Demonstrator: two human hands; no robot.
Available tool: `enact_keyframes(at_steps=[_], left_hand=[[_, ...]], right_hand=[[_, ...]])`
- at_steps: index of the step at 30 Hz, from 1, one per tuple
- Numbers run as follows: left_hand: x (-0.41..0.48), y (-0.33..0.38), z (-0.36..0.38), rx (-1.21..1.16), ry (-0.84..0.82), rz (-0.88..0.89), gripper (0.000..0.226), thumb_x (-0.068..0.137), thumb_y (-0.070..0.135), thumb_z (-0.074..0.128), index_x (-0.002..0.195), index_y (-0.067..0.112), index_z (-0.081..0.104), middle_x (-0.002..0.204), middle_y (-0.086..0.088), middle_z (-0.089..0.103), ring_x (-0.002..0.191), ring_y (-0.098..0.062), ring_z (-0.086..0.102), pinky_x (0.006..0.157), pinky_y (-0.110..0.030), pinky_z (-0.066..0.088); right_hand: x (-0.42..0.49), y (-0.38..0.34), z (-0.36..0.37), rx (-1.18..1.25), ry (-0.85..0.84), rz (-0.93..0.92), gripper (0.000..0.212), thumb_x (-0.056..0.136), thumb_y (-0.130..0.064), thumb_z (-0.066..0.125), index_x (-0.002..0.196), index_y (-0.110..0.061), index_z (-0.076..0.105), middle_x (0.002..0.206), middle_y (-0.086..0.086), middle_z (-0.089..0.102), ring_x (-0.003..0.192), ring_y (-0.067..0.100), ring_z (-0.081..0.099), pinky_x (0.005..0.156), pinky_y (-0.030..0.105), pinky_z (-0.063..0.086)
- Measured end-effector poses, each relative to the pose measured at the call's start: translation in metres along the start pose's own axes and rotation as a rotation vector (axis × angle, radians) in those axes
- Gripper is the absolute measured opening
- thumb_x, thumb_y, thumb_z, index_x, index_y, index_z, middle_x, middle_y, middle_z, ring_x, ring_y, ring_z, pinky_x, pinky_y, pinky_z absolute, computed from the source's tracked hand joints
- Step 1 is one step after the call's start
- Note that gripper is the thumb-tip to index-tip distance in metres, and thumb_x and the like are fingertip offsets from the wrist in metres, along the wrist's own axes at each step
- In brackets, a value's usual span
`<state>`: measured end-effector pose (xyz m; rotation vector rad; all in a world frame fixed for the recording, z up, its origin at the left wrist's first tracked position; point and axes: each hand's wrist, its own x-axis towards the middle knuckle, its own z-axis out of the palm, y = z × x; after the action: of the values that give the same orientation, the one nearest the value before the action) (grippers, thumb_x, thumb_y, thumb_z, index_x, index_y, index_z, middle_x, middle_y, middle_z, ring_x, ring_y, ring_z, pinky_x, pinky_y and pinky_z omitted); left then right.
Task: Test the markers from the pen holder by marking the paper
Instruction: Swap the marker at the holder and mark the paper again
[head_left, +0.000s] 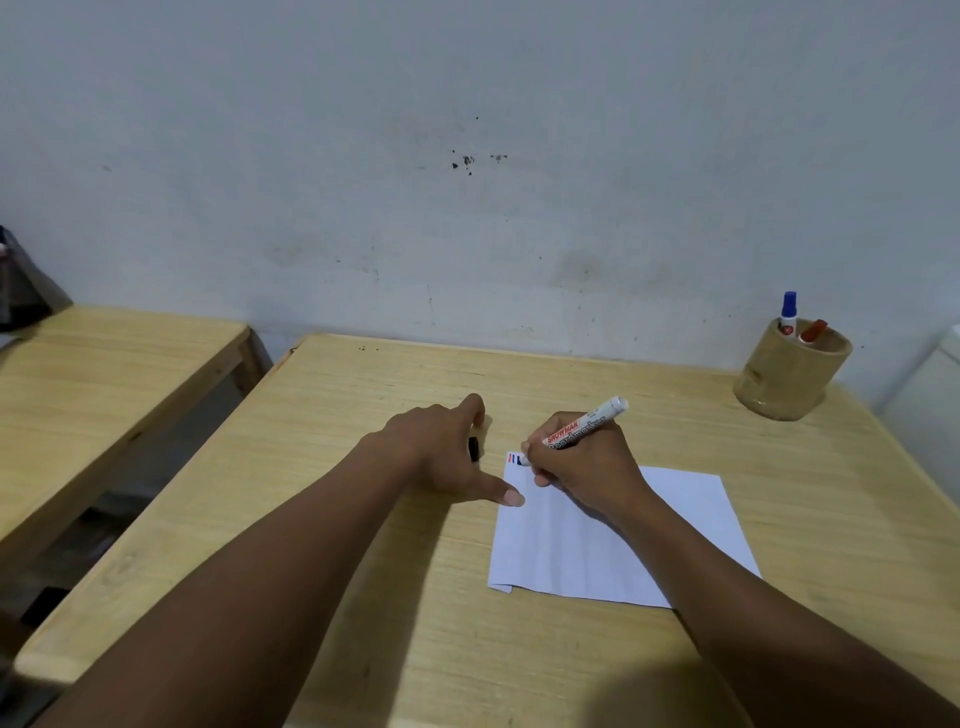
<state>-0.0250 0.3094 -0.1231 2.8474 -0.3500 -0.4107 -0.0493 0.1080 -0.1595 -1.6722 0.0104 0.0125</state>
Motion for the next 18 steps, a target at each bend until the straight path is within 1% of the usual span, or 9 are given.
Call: enact_keyframes(at_steps=[3, 5, 7, 10, 11, 12, 14, 15, 18], left_hand=[[0.0, 0.0, 0.0, -0.038, -0.007, -0.003, 0.108, 0.027, 0.1, 0.064, 0.11, 0.038, 0.036, 0.085, 0.02, 0.064, 0.078, -0.005, 0.059, 0.068, -0.036, 0.049], [-0.001, -0.002, -0.006, -0.154, -0.022, 0.004, 0.097, 0.037, 0.095, 0.07, 0.109, 0.035, 0.044, 0.088, 0.02, 0.066, 0.084, -0.006, 0.062, 0.076, -0.035, 0.052], [0.0, -0.007, -0.013, -0.243, -0.015, 0.023, 0.069, 0.058, 0.078, 0.078, 0.106, 0.033, 0.058, 0.089, 0.017, 0.066, 0.088, -0.008, 0.063, 0.081, -0.031, 0.052], [-0.001, -0.012, -0.019, -0.302, 0.097, 0.087, 0.009, 0.086, 0.034, 0.076, 0.086, 0.026, 0.073, 0.066, 0.026, 0.068, 0.075, -0.011, 0.064, 0.06, -0.012, 0.042], [-0.001, -0.012, -0.02, -0.352, 0.133, 0.097, 0.009, 0.088, 0.026, 0.073, 0.079, 0.024, 0.074, 0.061, 0.023, 0.069, 0.07, -0.013, 0.064, 0.058, -0.012, 0.041], [-0.001, -0.009, -0.023, -0.431, 0.164, 0.105, 0.013, 0.089, 0.022, 0.073, 0.077, 0.022, 0.074, 0.063, 0.015, 0.072, 0.066, -0.014, 0.064, 0.06, -0.017, 0.043], [-0.001, -0.002, -0.032, -0.625, 0.211, 0.123, 0.01, 0.09, 0.021, 0.076, 0.082, 0.015, 0.077, 0.072, -0.008, 0.076, 0.063, -0.015, 0.066, 0.064, -0.025, 0.048], [0.0, 0.005, -0.038, -0.715, 0.222, 0.145, 0.01, 0.09, 0.021, 0.077, 0.086, 0.011, 0.078, 0.073, -0.012, 0.076, 0.064, -0.015, 0.067, 0.064, -0.026, 0.048], [0.006, 0.035, -0.056, -0.952, 0.221, 0.212, 0.01, 0.094, 0.018, 0.073, 0.098, 0.009, 0.077, 0.076, -0.001, 0.077, 0.07, -0.014, 0.073, 0.066, -0.025, 0.051]], right_hand=[[0.001, -0.005, -0.003, 0.016, 0.026, 0.018, 0.015, 0.073, -0.018, 0.078, 0.074, -0.004, 0.073, 0.062, 0.014, 0.072, 0.05, 0.024, 0.066, 0.046, 0.028, 0.048], [0.004, -0.012, -0.006, 0.119, 0.074, 0.061, 0.013, 0.077, -0.019, 0.078, 0.072, -0.008, 0.073, 0.061, 0.014, 0.069, 0.047, 0.022, 0.061, 0.042, 0.026, 0.043], [0.007, -0.021, -0.012, 0.242, 0.142, 0.139, 0.01, 0.079, -0.02, 0.078, 0.072, -0.013, 0.074, 0.061, 0.01, 0.067, 0.043, 0.017, 0.055, 0.04, 0.023, 0.036], [0.01, -0.038, -0.023, 0.393, 0.226, 0.214, 0.013, 0.081, -0.021, 0.081, 0.08, -0.014, 0.07, 0.055, 0.001, 0.064, 0.038, 0.009, 0.048, 0.036, 0.017, 0.03], [0.012, -0.046, -0.028, 0.42, 0.239, 0.197, 0.015, 0.083, -0.019, 0.082, 0.082, -0.013, 0.069, 0.053, 0.0, 0.063, 0.036, 0.007, 0.047, 0.034, 0.017, 0.029], [0.012, -0.056, -0.035, 0.429, 0.24, 0.168, 0.015, 0.084, -0.017, 0.083, 0.084, -0.011, 0.069, 0.053, 0.0, 0.063, 0.035, 0.006, 0.047, 0.032, 0.017, 0.03], [0.013, -0.076, -0.048, 0.425, 0.197, 0.124, 0.013, 0.086, -0.014, 0.081, 0.087, -0.01, 0.069, 0.059, 0.004, 0.063, 0.038, 0.006, 0.052, 0.034, 0.017, 0.034], [0.011, -0.088, -0.056, 0.436, 0.171, 0.109, 0.011, 0.087, -0.013, 0.079, 0.088, -0.01, 0.069, 0.064, 0.006, 0.064, 0.041, 0.007, 0.057, 0.036, 0.017, 0.038], [0.004, -0.115, -0.088, 0.51, 0.133, 0.101, 0.006, 0.09, -0.011, 0.067, 0.085, -0.009, 0.07, 0.073, 0.009, 0.065, 0.048, 0.011, 0.067, 0.042, 0.018, 0.046]])
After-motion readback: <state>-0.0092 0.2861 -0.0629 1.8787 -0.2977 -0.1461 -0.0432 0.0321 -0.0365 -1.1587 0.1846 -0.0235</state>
